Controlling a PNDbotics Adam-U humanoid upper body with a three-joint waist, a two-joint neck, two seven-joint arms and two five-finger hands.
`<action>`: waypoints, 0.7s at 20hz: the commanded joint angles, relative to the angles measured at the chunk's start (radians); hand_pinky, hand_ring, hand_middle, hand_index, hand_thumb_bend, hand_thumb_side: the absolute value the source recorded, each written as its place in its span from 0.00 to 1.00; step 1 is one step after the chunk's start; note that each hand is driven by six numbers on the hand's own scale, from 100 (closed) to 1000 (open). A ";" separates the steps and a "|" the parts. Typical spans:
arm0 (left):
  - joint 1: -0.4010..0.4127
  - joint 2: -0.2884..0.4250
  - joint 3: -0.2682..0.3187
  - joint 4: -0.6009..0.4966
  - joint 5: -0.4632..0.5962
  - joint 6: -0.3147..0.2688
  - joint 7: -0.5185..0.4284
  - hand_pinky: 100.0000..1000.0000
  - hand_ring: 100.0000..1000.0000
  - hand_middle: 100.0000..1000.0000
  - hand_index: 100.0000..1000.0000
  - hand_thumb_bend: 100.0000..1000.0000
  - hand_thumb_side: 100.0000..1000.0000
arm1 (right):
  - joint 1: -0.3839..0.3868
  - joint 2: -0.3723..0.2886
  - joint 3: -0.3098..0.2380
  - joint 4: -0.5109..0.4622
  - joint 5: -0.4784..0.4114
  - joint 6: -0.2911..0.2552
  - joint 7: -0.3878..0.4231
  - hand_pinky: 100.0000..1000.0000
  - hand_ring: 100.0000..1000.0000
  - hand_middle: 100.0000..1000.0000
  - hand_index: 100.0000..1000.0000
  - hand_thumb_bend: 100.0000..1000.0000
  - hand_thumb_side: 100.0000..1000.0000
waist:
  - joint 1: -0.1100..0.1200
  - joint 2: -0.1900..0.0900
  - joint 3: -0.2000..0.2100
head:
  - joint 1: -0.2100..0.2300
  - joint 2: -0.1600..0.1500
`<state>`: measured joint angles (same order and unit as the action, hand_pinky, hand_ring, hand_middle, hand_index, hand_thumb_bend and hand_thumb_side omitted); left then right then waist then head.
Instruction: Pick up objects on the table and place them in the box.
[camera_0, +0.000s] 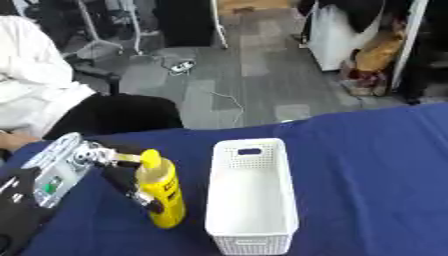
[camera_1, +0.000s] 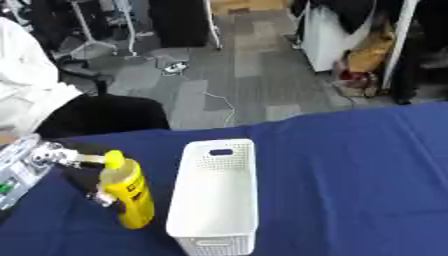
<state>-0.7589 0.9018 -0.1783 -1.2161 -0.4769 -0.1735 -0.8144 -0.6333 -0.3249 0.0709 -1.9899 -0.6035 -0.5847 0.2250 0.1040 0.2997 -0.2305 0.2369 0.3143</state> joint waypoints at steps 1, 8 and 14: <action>-0.011 0.019 0.015 -0.002 0.022 0.006 0.009 0.87 0.93 1.00 1.00 0.84 0.81 | -0.021 -0.004 -0.006 -0.010 -0.002 0.000 -0.003 0.22 0.30 0.42 0.63 0.00 0.94 | -0.001 -0.019 0.001 | 0.003 0.003; -0.006 0.003 0.029 0.011 0.051 0.037 0.119 0.74 0.78 0.83 0.86 0.49 0.93 | -0.024 -0.001 -0.006 -0.010 -0.003 0.001 -0.003 0.22 0.30 0.42 0.63 0.00 0.94 | -0.002 -0.019 0.000 | 0.004 0.004; 0.030 -0.040 0.042 0.039 0.142 0.070 0.482 0.20 0.25 0.26 0.46 0.29 0.69 | -0.026 0.001 -0.006 -0.010 -0.004 0.000 -0.003 0.22 0.30 0.42 0.63 0.00 0.94 | -0.003 -0.019 -0.002 | 0.001 0.001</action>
<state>-0.7211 0.8468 -0.1570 -1.1768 -0.3579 -0.1106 -0.4085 -0.6410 -0.3210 0.0708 -1.9899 -0.6040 -0.5845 0.2247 0.1050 0.2997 -0.2319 0.2368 0.3145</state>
